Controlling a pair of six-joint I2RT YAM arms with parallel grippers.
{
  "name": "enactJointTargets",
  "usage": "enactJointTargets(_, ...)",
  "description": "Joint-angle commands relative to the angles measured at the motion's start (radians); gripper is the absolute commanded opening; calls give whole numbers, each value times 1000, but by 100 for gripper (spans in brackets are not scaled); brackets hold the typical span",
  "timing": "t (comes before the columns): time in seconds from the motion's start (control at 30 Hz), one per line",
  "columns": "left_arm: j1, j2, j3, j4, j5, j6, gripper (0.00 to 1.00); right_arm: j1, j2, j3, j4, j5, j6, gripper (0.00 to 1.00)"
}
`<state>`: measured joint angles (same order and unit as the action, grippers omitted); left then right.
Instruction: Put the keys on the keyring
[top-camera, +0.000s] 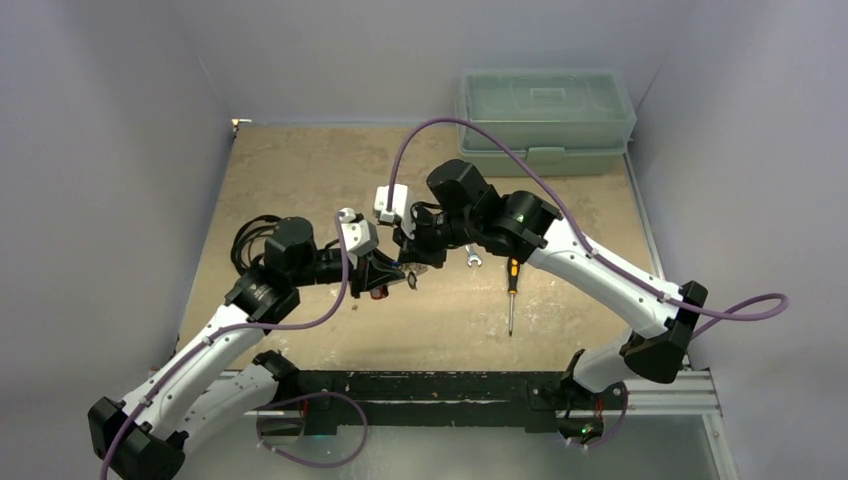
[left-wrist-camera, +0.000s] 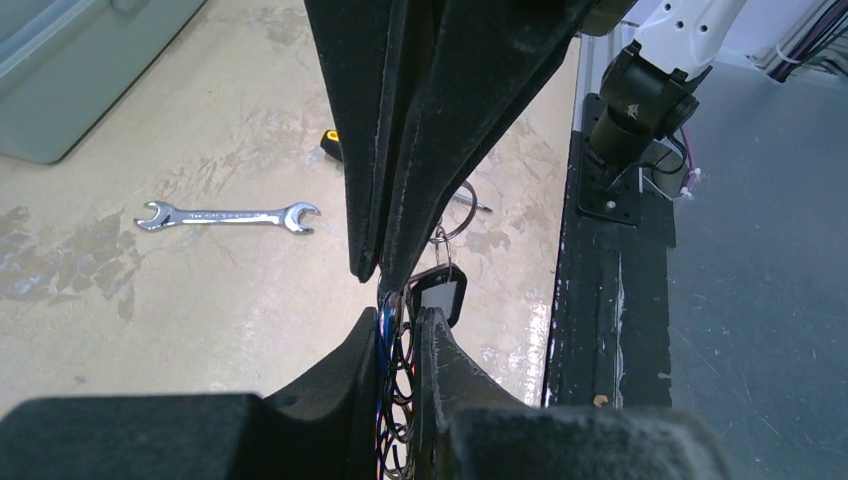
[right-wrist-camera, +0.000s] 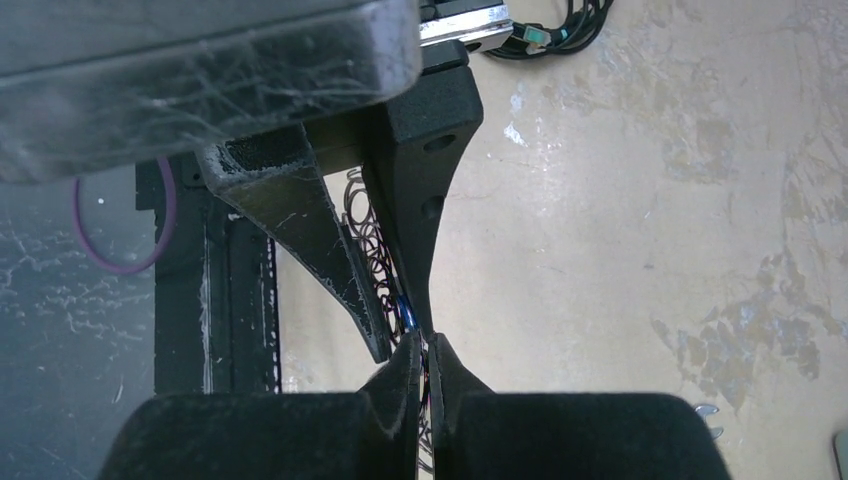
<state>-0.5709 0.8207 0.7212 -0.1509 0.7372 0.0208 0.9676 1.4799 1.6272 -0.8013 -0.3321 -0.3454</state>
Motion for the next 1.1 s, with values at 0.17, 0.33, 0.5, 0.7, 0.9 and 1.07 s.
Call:
enactJointTargets(0.17,-6,-47,4,44,9,14,0,-107,-125,-83,160,-80,104,0)
enactJointTargets(0.33,-4,-55,10,30,-16,22,0,-146,-166,-208,306,-86,217,0)
enactJointTargets(0.5,-5,-68,20,10,-68,35,0,-156,-226,-318,498,-52,388,0)
enactJointTargets(0.7,-3,-101,20,22,-109,28,0,-158,-310,-491,790,-68,630,0)
enactJointTargets(0.9,8,-147,6,80,-92,-8,0,-158,-324,-573,989,-121,786,0)
enactJointTargets(1.07,27,-203,-19,177,-158,-72,0,-158,-355,-694,1237,46,968,0)
